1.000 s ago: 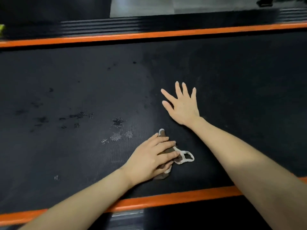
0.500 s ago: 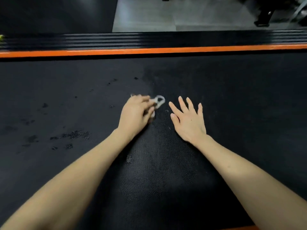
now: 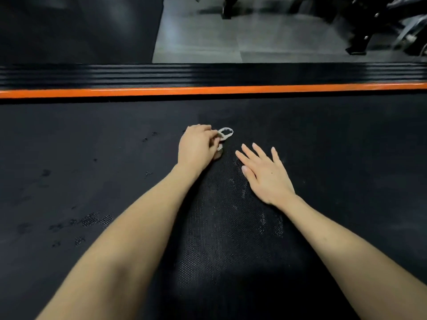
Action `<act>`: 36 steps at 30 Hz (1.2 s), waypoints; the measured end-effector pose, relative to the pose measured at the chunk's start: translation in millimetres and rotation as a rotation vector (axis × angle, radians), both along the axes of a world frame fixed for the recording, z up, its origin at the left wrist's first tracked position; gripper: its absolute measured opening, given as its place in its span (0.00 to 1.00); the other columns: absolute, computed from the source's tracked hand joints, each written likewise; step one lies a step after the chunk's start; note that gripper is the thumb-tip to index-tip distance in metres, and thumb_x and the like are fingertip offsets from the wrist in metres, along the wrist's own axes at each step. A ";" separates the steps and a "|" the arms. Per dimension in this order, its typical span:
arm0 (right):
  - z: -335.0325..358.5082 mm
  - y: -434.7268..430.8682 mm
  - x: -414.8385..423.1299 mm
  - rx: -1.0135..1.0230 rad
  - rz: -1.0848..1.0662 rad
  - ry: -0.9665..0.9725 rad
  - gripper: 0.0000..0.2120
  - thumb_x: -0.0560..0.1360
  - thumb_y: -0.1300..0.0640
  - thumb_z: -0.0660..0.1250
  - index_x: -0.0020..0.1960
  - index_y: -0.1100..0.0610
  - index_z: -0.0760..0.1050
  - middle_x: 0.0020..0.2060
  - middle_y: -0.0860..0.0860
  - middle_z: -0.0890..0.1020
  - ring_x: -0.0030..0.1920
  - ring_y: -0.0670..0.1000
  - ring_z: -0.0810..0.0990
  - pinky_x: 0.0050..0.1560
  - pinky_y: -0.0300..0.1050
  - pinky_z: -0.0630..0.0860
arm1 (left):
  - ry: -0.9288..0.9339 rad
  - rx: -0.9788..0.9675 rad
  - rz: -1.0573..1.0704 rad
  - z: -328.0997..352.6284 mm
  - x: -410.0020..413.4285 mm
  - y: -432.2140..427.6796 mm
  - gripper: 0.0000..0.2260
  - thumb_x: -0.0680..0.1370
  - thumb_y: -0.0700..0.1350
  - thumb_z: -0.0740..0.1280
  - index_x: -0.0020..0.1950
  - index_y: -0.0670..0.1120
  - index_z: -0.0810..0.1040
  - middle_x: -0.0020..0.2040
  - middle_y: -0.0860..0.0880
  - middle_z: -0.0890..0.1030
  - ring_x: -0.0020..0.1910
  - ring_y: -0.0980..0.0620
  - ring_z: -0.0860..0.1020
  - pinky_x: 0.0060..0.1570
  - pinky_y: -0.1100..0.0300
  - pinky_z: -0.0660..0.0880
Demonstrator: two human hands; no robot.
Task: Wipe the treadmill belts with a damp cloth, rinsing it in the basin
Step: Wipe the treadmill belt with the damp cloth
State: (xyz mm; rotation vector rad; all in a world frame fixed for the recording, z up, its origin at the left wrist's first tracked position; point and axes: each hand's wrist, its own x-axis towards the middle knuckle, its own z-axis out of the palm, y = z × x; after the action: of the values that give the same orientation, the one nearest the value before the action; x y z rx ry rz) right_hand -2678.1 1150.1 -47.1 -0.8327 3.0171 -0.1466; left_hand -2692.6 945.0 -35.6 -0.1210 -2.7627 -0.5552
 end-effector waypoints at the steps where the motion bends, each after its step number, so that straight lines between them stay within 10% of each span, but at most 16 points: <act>1: -0.2 -0.4 -0.1 -0.010 0.005 -0.003 0.28 0.78 0.45 0.37 0.75 0.47 0.56 0.75 0.44 0.57 0.76 0.48 0.50 0.74 0.58 0.44 | -0.007 0.014 0.015 -0.6 -1.9 1.7 0.07 0.74 0.41 0.68 0.48 0.43 0.84 0.49 0.43 0.83 0.48 0.40 0.79 0.51 0.51 0.72; 11: 6.1 1.0 5.4 -0.315 -0.056 -0.006 0.22 0.82 0.51 0.50 0.75 0.50 0.58 0.74 0.48 0.63 0.74 0.44 0.57 0.75 0.48 0.46 | -0.279 0.578 0.038 50.2 80.6 -3.9 0.30 0.73 0.63 0.59 0.74 0.58 0.61 0.76 0.55 0.58 0.76 0.54 0.51 0.75 0.50 0.47; 18: 33.0 -41.7 28.3 -0.530 -0.103 0.108 0.30 0.73 0.34 0.53 0.70 0.45 0.67 0.72 0.51 0.66 0.73 0.52 0.62 0.71 0.58 0.54 | -0.383 -0.232 0.330 9.7 186.4 -63.9 0.34 0.73 0.66 0.36 0.76 0.59 0.59 0.77 0.49 0.58 0.76 0.41 0.52 0.71 0.37 0.43; 21: 22.0 -93.7 25.0 -0.172 0.055 -0.018 0.34 0.67 0.26 0.54 0.70 0.39 0.65 0.74 0.51 0.62 0.74 0.56 0.56 0.71 0.65 0.49 | -0.406 -0.225 0.396 -11.6 192.8 -74.9 0.33 0.72 0.66 0.34 0.75 0.61 0.57 0.78 0.49 0.56 0.77 0.43 0.50 0.72 0.38 0.43; 26: 8.1 -83.1 20.2 -0.329 0.141 0.075 0.11 0.72 0.47 0.66 0.51 0.50 0.77 0.55 0.48 0.77 0.54 0.54 0.76 0.49 0.49 0.76 | -0.320 -0.211 0.400 -23.2 191.8 -76.7 0.31 0.74 0.65 0.38 0.75 0.61 0.59 0.77 0.49 0.58 0.76 0.43 0.52 0.72 0.40 0.44; 33: 19.1 79.9 31.4 -0.316 -0.439 0.150 0.10 0.73 0.50 0.66 0.49 0.55 0.75 0.52 0.53 0.79 0.52 0.60 0.77 0.47 0.52 0.75 | -0.294 -0.237 0.402 -24.9 190.7 -75.8 0.29 0.76 0.64 0.40 0.75 0.60 0.60 0.77 0.47 0.59 0.76 0.41 0.53 0.71 0.38 0.46; 36: 12.8 29.5 83.8 -0.422 -0.294 0.121 0.10 0.73 0.50 0.62 0.46 0.56 0.75 0.47 0.54 0.80 0.49 0.58 0.78 0.48 0.50 0.76 | -0.296 -0.238 0.394 -24.7 191.5 -75.8 0.29 0.76 0.64 0.41 0.75 0.60 0.60 0.77 0.46 0.59 0.76 0.41 0.52 0.71 0.37 0.46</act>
State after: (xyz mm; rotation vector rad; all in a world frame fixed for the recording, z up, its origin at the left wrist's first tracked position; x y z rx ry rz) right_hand -2594.2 1179.6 -34.4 -0.4088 3.2559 -0.7838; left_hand -2501.1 869.1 -60.4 0.4802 -3.0094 -0.1489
